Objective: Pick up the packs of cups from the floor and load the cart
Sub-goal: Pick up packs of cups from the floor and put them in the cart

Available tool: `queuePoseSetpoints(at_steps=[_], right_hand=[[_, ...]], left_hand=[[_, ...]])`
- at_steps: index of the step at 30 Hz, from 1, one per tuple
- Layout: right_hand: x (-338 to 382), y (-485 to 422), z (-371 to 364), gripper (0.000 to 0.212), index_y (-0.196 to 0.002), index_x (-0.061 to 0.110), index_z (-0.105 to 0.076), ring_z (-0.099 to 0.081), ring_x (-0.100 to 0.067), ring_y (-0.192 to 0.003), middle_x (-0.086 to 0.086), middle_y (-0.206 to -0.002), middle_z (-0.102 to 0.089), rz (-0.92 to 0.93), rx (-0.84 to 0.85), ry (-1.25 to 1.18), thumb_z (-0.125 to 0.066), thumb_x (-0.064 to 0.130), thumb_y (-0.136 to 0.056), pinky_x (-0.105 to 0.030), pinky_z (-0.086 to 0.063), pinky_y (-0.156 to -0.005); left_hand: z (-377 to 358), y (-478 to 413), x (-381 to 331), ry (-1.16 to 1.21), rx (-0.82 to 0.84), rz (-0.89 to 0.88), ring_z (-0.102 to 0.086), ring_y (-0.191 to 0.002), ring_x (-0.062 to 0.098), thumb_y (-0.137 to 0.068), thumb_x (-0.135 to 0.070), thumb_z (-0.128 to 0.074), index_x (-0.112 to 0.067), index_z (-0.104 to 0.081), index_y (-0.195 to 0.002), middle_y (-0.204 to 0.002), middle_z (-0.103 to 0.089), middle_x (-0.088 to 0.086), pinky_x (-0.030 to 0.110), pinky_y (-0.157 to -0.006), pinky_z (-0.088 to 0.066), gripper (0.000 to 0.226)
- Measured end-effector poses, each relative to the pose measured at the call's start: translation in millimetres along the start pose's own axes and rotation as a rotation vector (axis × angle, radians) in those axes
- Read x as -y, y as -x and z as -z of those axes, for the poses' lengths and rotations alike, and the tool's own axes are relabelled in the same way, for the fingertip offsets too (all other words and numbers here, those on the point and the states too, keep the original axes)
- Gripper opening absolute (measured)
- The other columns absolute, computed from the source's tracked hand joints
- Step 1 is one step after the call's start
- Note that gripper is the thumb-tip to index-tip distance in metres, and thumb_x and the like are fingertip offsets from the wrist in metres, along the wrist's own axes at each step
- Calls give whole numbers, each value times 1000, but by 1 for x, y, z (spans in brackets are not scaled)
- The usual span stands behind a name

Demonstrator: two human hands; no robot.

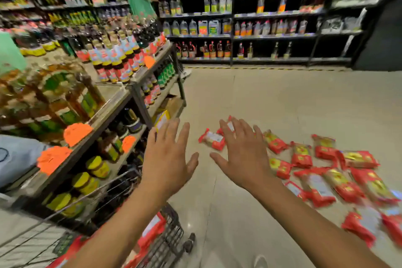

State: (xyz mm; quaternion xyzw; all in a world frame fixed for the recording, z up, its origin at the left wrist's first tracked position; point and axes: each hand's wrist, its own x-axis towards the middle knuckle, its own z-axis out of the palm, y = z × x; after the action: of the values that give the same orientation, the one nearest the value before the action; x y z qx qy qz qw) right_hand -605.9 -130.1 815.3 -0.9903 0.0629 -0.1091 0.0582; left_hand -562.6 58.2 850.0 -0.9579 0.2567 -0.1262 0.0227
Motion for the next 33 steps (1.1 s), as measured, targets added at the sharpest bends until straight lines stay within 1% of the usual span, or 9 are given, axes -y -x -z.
queuePoseSetpoints(at_steps=[5,8,12,14,17,24,27,30,33], right_hand=[[-93,-60,-10,84,-161,23,-24,-28,-35,-152,-15,-166,-30,-80,-6,8,-42,69,-93,-55,-18,-121],[-138,-101,-16,85,-161,22,-26,-28,-36,-152,-15,-165,-30,-75,9,2,-38,71,-93,-56,-18,-122],[-177,-157,-25,86,-161,22,-23,-26,-34,-153,-14,-166,-29,-50,26,10,-26,72,-90,-55,-16,-123],[-189,-184,-33,86,-162,23,-19,-22,-33,-154,-13,-168,-25,-35,45,5,-24,72,-91,-54,-14,-124],[-201,-227,-50,86,-163,24,-13,-17,-31,-156,-12,-169,-20,-10,91,6,-29,71,-93,-53,-10,-125],[-222,-345,-101,86,-162,21,-19,-21,-32,-154,-14,-168,-24,-29,139,68,-42,68,-93,-53,-12,-124],[-232,-403,-122,88,-162,21,-18,-22,-33,-154,-15,-167,-25,-59,190,124,-39,71,-92,-54,-14,-123],[-238,-460,-146,89,-162,22,-19,-22,-33,-154,-15,-167,-25,-77,224,129,-31,73,-90,-54,-13,-123],[-250,-514,-178,86,-161,21,-23,-25,-35,-153,-16,-165,-29,-74,265,137,-34,71,-91,-55,-15,-122]], left_hand=[[-34,-103,-60,0,20,-73,-42,-142,37,-90,-56,-53,-14,-40,-154,-159,-41,15,54,-118,-27,77],[-49,-156,-84,-16,55,-85,-38,-144,36,-91,-57,-52,-14,-35,-155,-161,-37,13,53,-118,-29,79],[-67,-213,-93,-26,89,-63,-32,-149,36,-93,-56,-51,-15,-31,-158,-165,-31,13,53,-122,-23,79],[-76,-239,-92,-36,110,-61,-31,-150,36,-93,-56,-49,-15,-30,-158,-166,-30,13,54,-123,-21,79],[-94,-282,-84,-23,105,-41,-31,-149,35,-93,-56,-50,-16,-31,-158,-165,-32,12,54,-123,-20,78],[-167,-403,-49,4,141,-88,-32,-149,35,-92,-55,-54,-15,-32,-157,-164,-34,14,54,-122,-20,80],[-204,-470,-30,5,172,-112,-32,-149,34,-93,-59,-49,-15,-30,-158,-165,-31,13,53,-122,-21,81],[-239,-529,-12,78,166,-146,-36,-146,39,-94,-53,-49,-10,-35,-156,-162,-35,18,56,-120,-23,76],[-280,-584,6,106,198,-174,-39,-145,41,-94,-49,-50,-9,-39,-154,-161,-38,19,58,-120,-25,73]])
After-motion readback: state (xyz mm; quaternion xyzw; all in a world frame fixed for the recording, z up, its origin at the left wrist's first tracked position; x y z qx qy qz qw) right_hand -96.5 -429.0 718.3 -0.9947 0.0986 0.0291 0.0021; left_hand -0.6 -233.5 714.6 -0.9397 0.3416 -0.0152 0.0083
